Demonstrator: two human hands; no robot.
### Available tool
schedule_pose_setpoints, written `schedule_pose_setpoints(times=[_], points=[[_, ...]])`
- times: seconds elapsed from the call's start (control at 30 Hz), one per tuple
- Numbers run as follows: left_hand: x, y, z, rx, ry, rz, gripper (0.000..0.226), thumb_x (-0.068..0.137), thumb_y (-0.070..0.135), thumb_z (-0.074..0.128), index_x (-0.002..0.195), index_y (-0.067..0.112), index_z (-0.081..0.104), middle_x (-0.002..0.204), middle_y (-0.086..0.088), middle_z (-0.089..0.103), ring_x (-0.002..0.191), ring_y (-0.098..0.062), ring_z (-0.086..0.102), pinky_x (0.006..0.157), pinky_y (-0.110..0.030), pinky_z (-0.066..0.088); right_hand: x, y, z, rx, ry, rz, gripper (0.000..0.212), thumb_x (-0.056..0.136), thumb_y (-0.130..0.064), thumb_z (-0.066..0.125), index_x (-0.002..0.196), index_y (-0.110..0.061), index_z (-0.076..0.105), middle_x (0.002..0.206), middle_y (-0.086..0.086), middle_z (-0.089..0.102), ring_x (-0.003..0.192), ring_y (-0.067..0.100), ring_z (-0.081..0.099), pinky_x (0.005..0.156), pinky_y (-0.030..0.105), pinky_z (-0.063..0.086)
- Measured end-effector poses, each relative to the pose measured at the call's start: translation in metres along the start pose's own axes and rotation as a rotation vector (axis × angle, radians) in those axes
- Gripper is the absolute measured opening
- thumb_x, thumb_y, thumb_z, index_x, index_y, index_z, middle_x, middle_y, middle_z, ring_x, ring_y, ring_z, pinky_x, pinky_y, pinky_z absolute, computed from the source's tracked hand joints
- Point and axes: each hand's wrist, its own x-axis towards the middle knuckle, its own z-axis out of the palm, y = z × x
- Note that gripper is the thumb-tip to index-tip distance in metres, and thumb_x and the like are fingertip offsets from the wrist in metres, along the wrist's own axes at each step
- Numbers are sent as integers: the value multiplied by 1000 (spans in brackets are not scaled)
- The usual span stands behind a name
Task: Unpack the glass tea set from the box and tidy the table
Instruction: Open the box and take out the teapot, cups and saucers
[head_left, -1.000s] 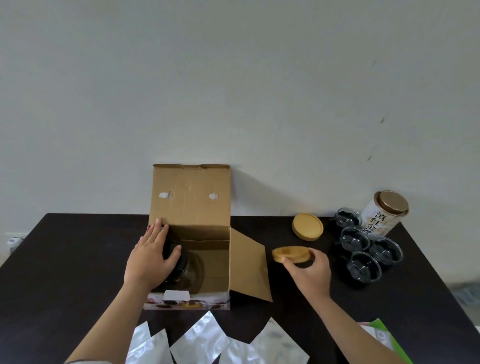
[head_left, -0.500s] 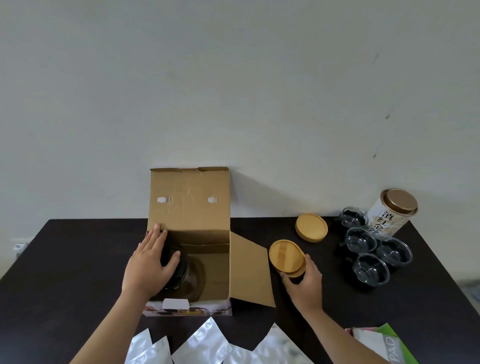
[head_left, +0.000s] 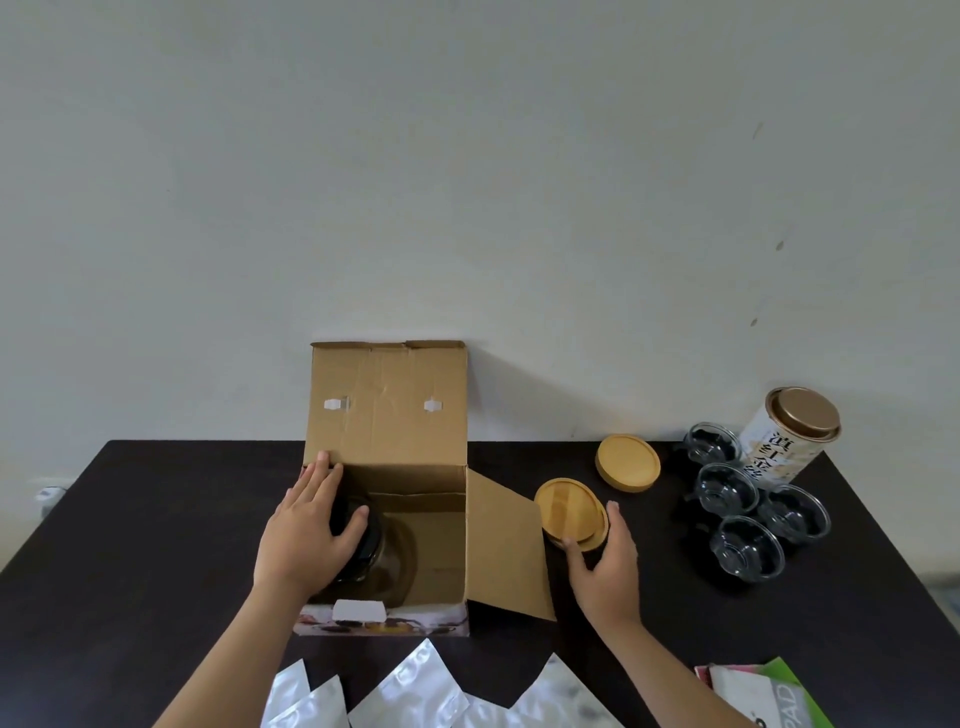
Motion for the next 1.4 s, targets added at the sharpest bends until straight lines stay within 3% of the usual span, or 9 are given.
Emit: schedule_pose_setpoints(times=[0.1,0.2,0.3,0.43,0.67,0.77,0.9,1.13,1.4], points=[[0,1,0,4,-7,4,78,83,62,28,148,18,28,158,1,12,146,-17,12,116,-38,17,-18,-27,4,47,39,-127,65,83,-14,72,139,-1,41,140,13,48,133,24,42,106,33,35],[-1,1,-1,21,-42,10,76,88,62,27,149,18,20,159,0,5,146,-18,8,117,-38,13,-39,-63,11,135,16,-236,52,89,-29,62,133,-5,49,134,1,51,130,8,41,106,14,32],[-1,0,-7,9,-116,14,78,90,63,29,151,17,11,160,-1,-2,147,-19,1,118,-40,10,-55,-98,18,195,-57,-329,36,89,-25,58,121,-9,60,127,-6,54,124,2,46,103,7,32],[2,-5,-27,-126,-312,52,109,70,83,26,151,15,1,159,-3,-12,146,-22,-9,117,-47,3,-68,-142,30,184,-232,-405,26,91,-20,56,116,-17,62,118,-11,60,116,0,53,99,16,43],[-26,-45,-46,-32,-486,169,143,47,93,48,144,18,-27,154,2,-28,143,-21,-20,116,-47,0,-62,-206,56,60,-483,-205,40,92,-23,60,131,-22,49,133,-8,52,124,5,46,105,25,40],[-35,-62,-43,4,-519,178,145,42,94,44,142,21,-31,155,1,-27,144,-21,-19,116,-46,-2,-55,-230,72,-109,-638,-177,67,86,-27,68,144,-18,34,148,-1,38,136,16,36,109,32,35],[-39,-66,-38,-112,-494,174,138,46,92,42,143,25,-30,157,4,-21,145,-20,-17,115,-46,-4,-47,-249,93,-384,-862,-173,91,76,-34,78,147,-15,24,150,6,32,135,25,36,107,40,38],[-37,-68,-32,-168,-448,201,134,48,90,38,144,21,-26,158,4,-16,145,-18,-13,116,-38,-3,-42,-250,108,-522,-940,-159,106,65,-43,84,147,-25,18,149,8,29,135,29,34,107,49,37],[-39,-66,-34,-172,-430,217,132,59,85,52,146,19,-22,158,2,-14,145,-18,-11,116,-38,0,-35,-248,104,-550,-956,-243,99,64,-33,85,143,-21,27,139,6,39,124,26,45,103,45,44]])
